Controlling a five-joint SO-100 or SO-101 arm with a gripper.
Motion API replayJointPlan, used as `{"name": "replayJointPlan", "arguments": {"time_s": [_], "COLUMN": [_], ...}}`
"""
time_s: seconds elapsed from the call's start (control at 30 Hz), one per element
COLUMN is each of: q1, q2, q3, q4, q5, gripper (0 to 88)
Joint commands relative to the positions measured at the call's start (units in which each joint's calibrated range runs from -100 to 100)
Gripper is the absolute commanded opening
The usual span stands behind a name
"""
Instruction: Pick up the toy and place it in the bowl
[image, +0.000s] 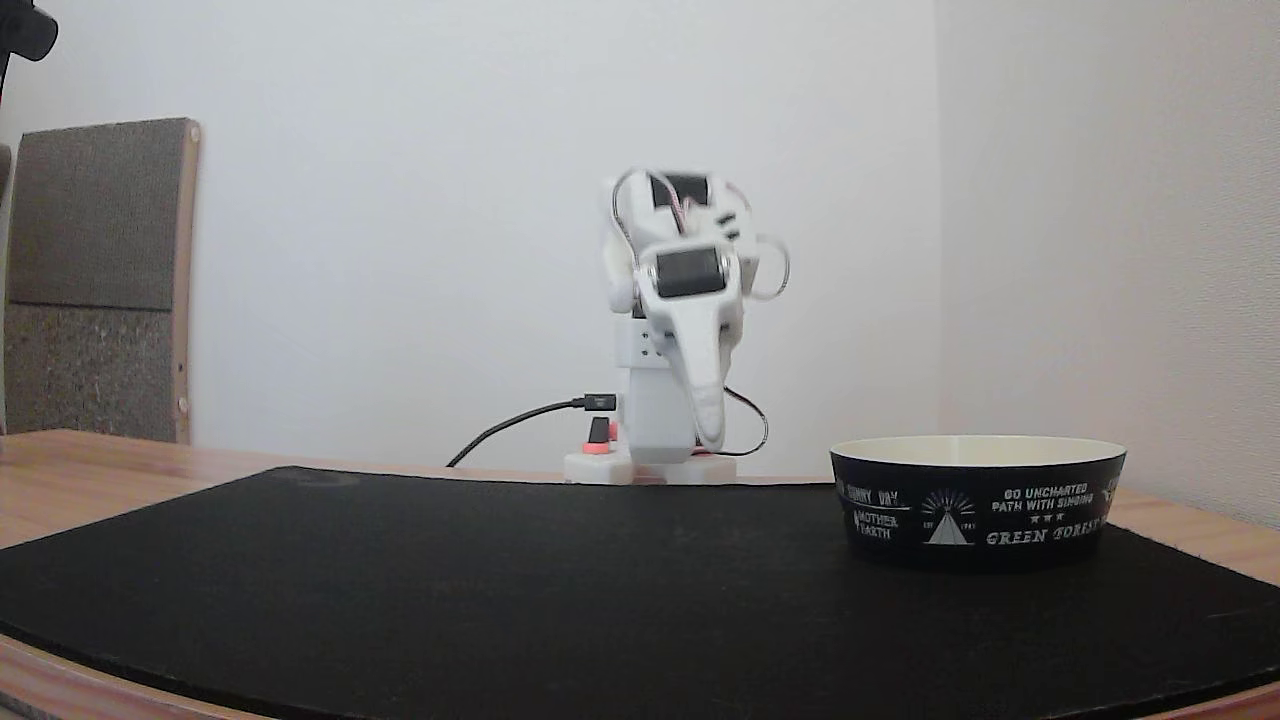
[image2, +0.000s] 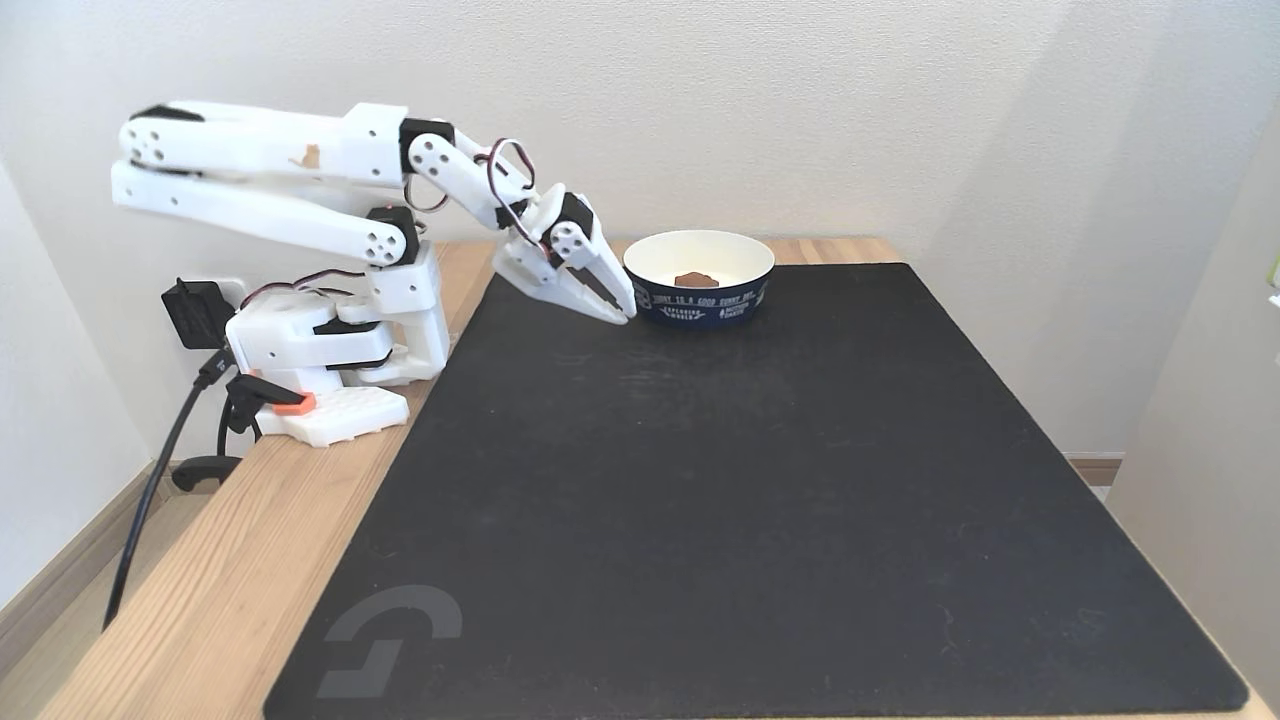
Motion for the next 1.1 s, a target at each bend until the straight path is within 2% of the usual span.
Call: {"name": "replayJointPlan", "arguments": {"time_s": [0.0, 0.1, 0.3, 1.07], "q1": [1.04, 1.04, 0.2, 0.96], "q2": [-12.8, -22.47, -32.31, -31.72], "q3": [7.79, 12.66, 12.21, 12.03], "q4": [-0.43, 1.17, 15.74, 15.74], "q5": [0.01, -0.31, -0.31, -0.36], "gripper": [2.3, 2.3, 2.4, 2.5]}}
